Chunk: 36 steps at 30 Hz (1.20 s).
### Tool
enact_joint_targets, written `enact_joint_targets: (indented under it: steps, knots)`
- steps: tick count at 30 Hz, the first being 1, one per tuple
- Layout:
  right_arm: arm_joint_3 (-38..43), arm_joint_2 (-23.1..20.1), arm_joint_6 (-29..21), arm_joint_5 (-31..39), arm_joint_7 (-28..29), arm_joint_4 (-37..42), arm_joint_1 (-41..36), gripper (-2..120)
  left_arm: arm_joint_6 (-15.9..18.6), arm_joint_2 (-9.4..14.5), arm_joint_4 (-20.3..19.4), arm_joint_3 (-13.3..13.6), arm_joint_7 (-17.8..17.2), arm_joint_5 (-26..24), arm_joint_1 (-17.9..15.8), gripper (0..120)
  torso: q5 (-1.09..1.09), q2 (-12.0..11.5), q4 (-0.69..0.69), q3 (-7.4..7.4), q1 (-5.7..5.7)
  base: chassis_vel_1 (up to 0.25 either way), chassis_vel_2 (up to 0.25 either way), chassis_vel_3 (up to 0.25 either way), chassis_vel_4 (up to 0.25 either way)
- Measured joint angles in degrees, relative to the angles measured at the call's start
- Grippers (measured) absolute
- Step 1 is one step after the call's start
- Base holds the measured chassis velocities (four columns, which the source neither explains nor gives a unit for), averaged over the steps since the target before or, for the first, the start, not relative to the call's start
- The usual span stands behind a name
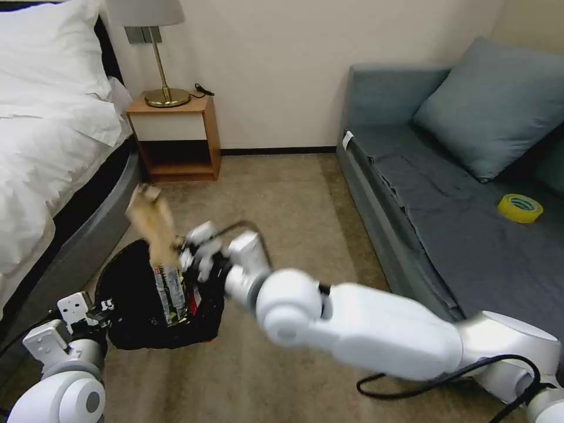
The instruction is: Pick up the trash bin, then pick up the garbage on the floor and place it into the trash bin.
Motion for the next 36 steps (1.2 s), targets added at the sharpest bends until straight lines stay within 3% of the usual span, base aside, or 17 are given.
enact_joint_targets:
  steps: [11,14,16,20,27,31,32,35,36]
  knots:
    - [-5.37,2.7,-0.43,-3.64,0.58,-5.74,0.3,0,0.27,-0.8,-0.86,0.92,-0.17,-0.09,0.14,3,0.0,0.0,0.0,0.0,0.0,0.0,0.0,0.0,0.0]
    - [-5.52,1.91,-0.61,-4.61,0.71,-5.88,0.43,16,0.3,-0.88,-0.93,0.96,-0.21,-0.14,0.19,3,0.0,0.0,0.0,0.0,0.0,0.0,0.0,0.0,0.0]
    - [-5.52,1.73,-0.62,-4.74,0.71,-5.81,0.43,17,0.3,-0.89,-0.93,0.97,-0.21,-0.14,0.19,3,0.0,0.0,0.0,0.0,0.0,0.0,0.0,0.0,0.0]
    - [-4.91,0.71,-0.64,-5.14,1.25,-4.99,0.43,37,0.37,-0.9,-0.92,1.08,-0.27,-0.21,0.01,3,0.01,0.0,0.0,0.0,0.0,0.0,0.0,0.0,0.0]
    - [-1.16,-0.54,-0.73,-5.91,1.76,-3.09,0.58,58,0.81,-0.81,-0.13,1.26,-1.85,-2.51,-0.14,3,0.01,0.0,0.0,0.0,0.0,0.0,0.0,0.0,0.0]
    - [2.66,-2.3,-0.69,-6.48,1.81,-0.29,0.9,77,1.89,-0.46,1.84,1.23,-6.77,-11.17,-0.51,3,0.01,0.0,0.01,0.0,0.0,0.0,0.0,0.0,0.0]
    - [2.66,-2.3,-0.69,-6.48,1.81,-0.29,0.9,77,1.89,-0.46,1.84,1.23,-6.77,-11.17,-0.51,3,0.01,0.0,0.01,0.0,0.0,0.0,0.0,0.0,0.0]
    - [4.3,-3.83,-0.68,-6.76,1.94,1.9,0.18,92,3.66,-0.09,3.55,1.18,-12.28,-20.98,-1.06,3,0.01,0.0,0.0,0.0,0.0,0.0,0.0,0.0,0.0]
    - [4.3,-3.83,-0.68,-6.76,1.94,1.9,0.18,92,3.66,-0.09,3.55,1.18,-12.28,-20.98,-1.06,3,0.01,0.0,0.0,0.0,0.0,0.0,0.0,0.0,0.0]
